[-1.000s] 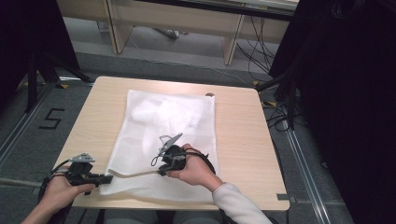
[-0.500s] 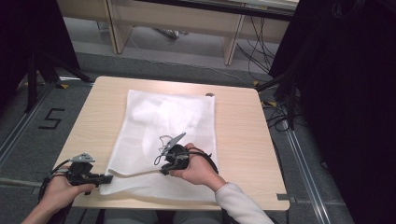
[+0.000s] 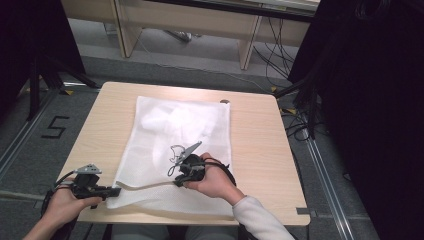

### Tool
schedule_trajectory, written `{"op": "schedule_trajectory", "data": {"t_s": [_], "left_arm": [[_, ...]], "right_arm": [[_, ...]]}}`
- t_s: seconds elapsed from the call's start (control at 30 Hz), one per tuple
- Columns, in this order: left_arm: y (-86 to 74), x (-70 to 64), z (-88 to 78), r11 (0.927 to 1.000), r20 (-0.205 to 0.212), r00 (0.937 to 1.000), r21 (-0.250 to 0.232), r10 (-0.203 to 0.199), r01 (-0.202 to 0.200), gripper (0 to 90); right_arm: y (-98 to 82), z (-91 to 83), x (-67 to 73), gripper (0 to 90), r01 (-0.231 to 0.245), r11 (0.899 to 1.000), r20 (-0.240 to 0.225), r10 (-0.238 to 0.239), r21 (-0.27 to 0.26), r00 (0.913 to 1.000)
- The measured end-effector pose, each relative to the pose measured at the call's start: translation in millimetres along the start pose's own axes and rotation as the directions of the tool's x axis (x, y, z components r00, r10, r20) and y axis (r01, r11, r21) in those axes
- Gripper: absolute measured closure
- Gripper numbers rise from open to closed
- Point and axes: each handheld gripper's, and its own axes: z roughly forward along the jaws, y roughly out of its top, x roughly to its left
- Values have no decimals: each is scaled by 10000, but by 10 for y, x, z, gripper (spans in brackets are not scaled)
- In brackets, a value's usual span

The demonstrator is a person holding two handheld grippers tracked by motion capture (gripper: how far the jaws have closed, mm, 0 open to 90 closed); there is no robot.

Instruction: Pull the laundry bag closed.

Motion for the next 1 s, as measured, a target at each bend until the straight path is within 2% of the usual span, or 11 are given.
{"op": "schedule_trajectory", "data": {"t_s": [0.07,0.1,0.13,0.2,0.33,0.43,0.63,0.7,0.83,0.97,1.0], "left_arm": [[-1,-13,9,9998,34,9999,-116,-139,139,856],[0,3,-1,10000,-3,10000,36,46,-46,856],[-2,-7,7,9999,35,9999,-102,-128,128,856],[-1,-2,1,10000,27,10000,-25,-26,26,856],[-1,-7,6,9999,50,9999,-96,-115,115,856],[0,2,-3,10000,12,10000,24,41,-41,857],[-2,-10,9,9999,44,9999,-94,-128,128,856],[-1,2,-1,10000,18,10000,40,27,-27,856],[-2,-11,11,9998,64,9999,-119,-152,152,856],[-1,1,3,10000,0,10000,24,10,-10,856],[-2,-10,12,9998,61,9998,-106,-163,163,857]], "right_arm": [[3,-1,-5,827,138,9999,-50,-138,-21,9999],[3,-2,-2,827,127,9999,-58,-127,-12,9999],[1,-10,-3,827,132,9999,-14,-132,13,9999],[-6,-22,0,827,-81,9999,-16,81,59,10000],[-14,-38,-11,827,-98,10000,-7,98,14,10000],[-24,-53,-23,828,-42,10000,-50,42,14,10000],[-66,-88,-46,828,-181,9998,-25,181,10,9998],[-72,-91,-48,827,-181,9998,42,181,22,9998],[-84,-111,-52,828,-200,9998,35,200,18,9998],[-103,-125,-59,828,-204,9998,46,204,12,9998],[-117,-127,-61,827,-266,9996,56,266,14,9996]]}}
